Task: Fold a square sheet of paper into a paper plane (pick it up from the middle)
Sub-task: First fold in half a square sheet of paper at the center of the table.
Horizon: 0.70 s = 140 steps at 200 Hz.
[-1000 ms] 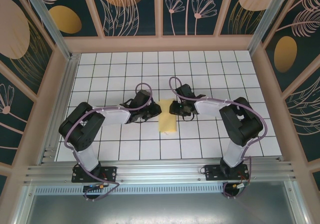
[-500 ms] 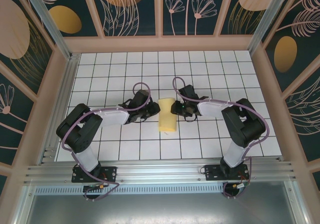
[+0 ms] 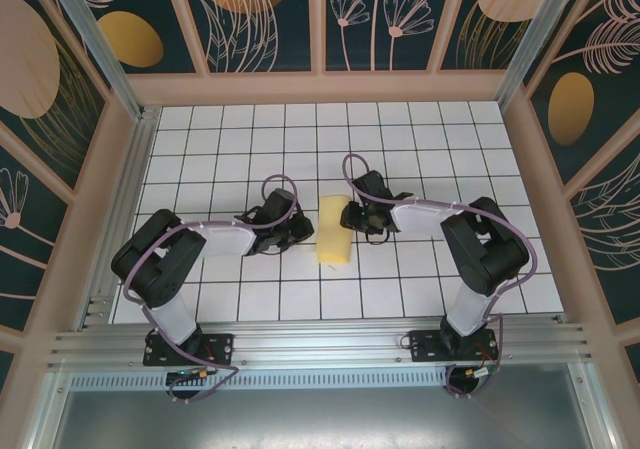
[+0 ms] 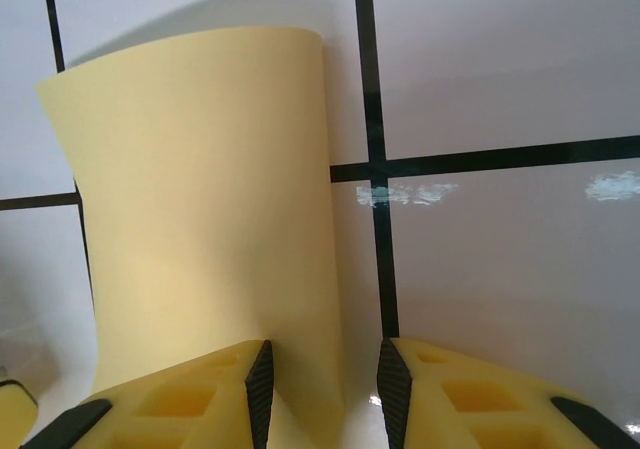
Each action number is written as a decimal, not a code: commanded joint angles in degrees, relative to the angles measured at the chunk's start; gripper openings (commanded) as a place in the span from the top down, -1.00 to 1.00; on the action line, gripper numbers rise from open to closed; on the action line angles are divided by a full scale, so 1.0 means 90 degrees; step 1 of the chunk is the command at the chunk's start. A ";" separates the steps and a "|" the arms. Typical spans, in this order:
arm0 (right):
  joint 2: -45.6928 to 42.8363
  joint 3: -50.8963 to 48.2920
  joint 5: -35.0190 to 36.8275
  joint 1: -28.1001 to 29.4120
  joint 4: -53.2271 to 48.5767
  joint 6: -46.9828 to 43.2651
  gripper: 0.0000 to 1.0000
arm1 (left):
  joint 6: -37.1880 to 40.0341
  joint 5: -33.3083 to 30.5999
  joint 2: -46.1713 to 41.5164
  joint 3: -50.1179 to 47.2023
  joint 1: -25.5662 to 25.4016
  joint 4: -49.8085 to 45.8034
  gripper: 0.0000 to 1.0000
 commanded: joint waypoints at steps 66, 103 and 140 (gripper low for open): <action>0.0456 0.0301 0.0836 0.0149 -0.0694 -0.0012 0.20 | -0.0049 0.0107 -0.0244 0.0005 -0.0047 0.0255 0.72; 0.0563 0.0361 0.1011 0.0214 -0.0821 0.0017 0.20 | -0.0038 0.0119 -0.0244 0.0005 -0.0047 0.0248 0.72; 0.0644 0.0381 0.1122 0.0262 -0.0860 0.0008 0.20 | -0.0008 0.0193 -0.0244 0.0032 -0.0047 0.0257 0.72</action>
